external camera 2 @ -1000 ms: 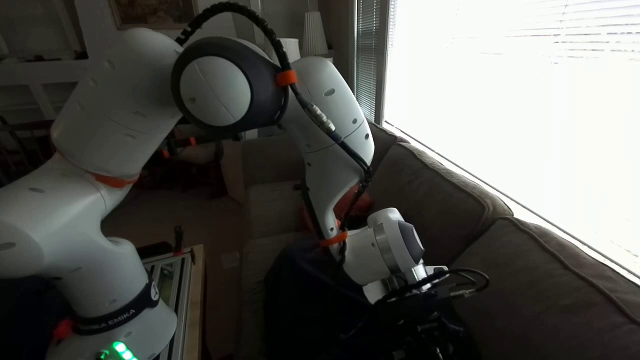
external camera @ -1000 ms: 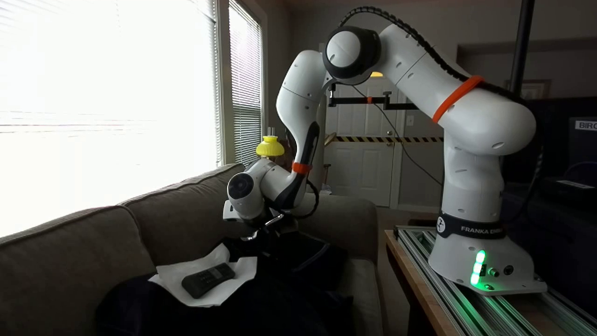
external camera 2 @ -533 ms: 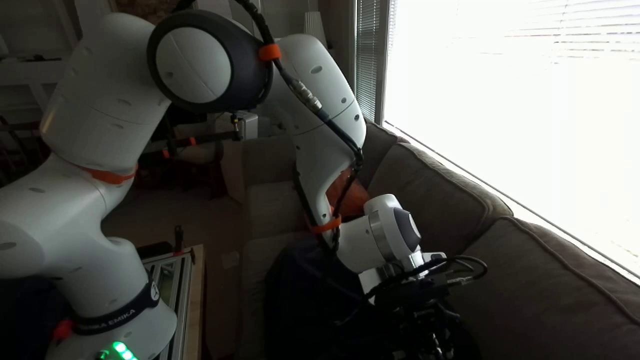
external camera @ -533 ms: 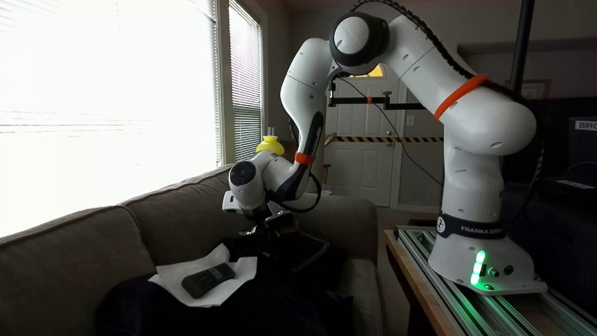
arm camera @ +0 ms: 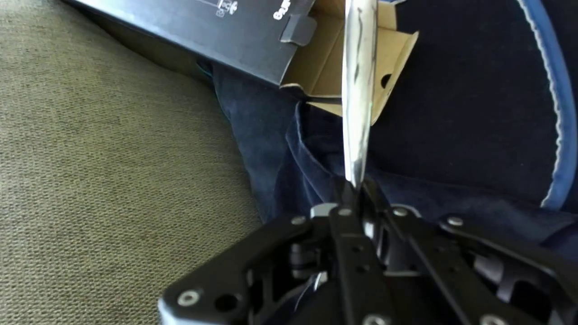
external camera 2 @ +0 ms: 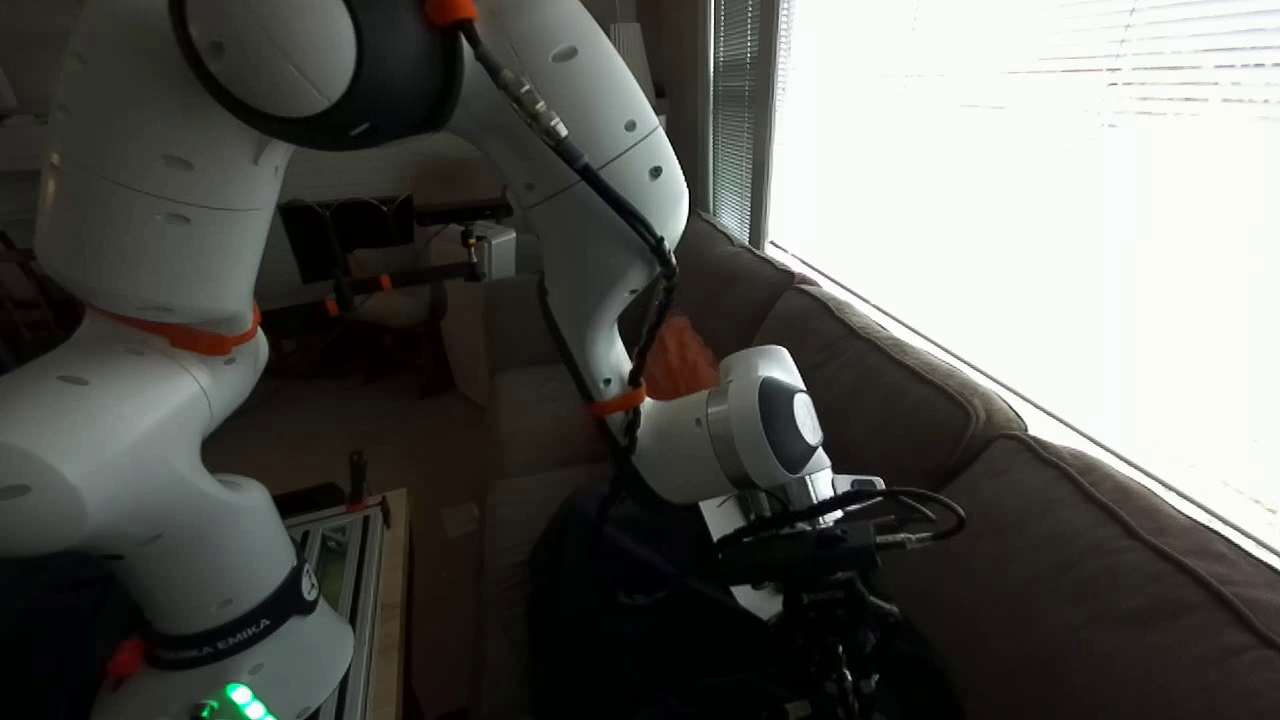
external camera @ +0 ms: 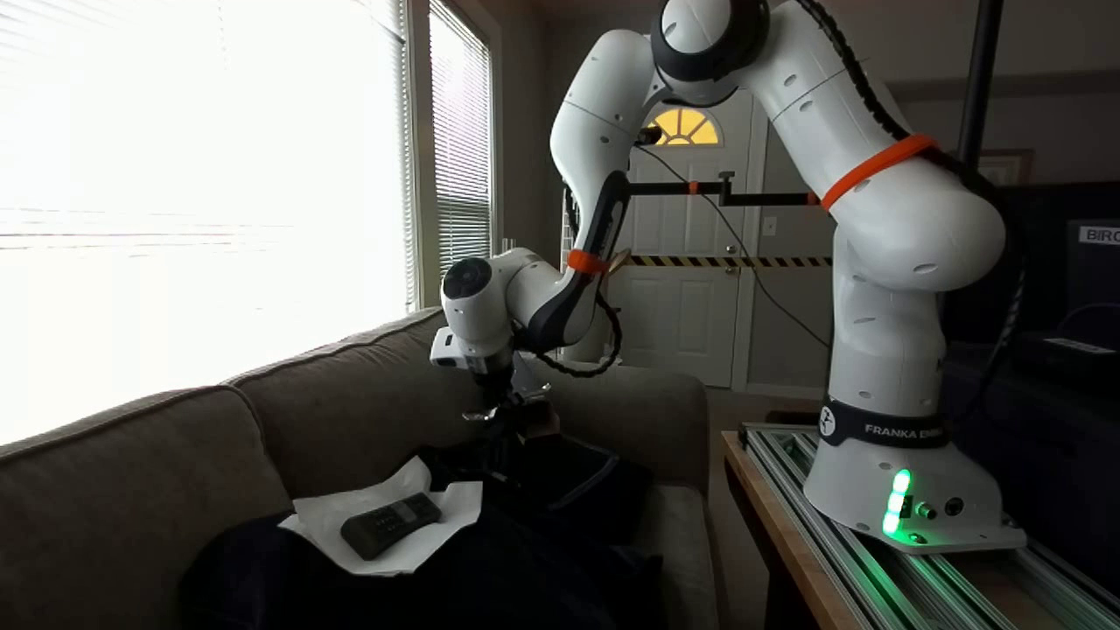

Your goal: Pick up the spoon and put it on the white paper where there's a remote

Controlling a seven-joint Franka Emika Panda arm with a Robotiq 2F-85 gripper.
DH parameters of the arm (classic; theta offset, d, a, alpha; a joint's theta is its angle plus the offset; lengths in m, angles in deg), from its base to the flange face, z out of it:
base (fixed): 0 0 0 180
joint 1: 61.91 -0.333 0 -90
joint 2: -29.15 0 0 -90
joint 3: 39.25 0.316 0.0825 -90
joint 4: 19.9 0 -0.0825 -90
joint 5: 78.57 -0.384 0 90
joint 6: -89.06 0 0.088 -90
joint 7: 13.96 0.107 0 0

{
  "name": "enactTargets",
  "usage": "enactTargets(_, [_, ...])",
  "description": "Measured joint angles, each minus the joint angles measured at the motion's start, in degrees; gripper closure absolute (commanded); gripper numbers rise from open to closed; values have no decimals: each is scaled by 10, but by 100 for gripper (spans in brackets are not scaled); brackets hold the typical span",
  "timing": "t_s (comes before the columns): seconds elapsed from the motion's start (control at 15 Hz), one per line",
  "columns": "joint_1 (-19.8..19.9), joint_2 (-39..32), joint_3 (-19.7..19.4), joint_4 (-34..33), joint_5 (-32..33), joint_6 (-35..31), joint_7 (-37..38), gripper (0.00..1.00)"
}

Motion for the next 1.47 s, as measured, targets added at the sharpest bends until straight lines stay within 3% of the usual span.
enactTargets(0.27, [8,48,-4,43,-75,-13,-40,98])
enactTargets(0.67, [28,95,-11,88,-238,-36,-112,98])
enactTargets(1.33, [29,98,-15,96,-544,2,-212,98])
enactTargets(1.4, [29,97,-19,96,-563,2,-212,91])
enactTargets(1.47, [31,95,-23,96,-580,2,-211,91])
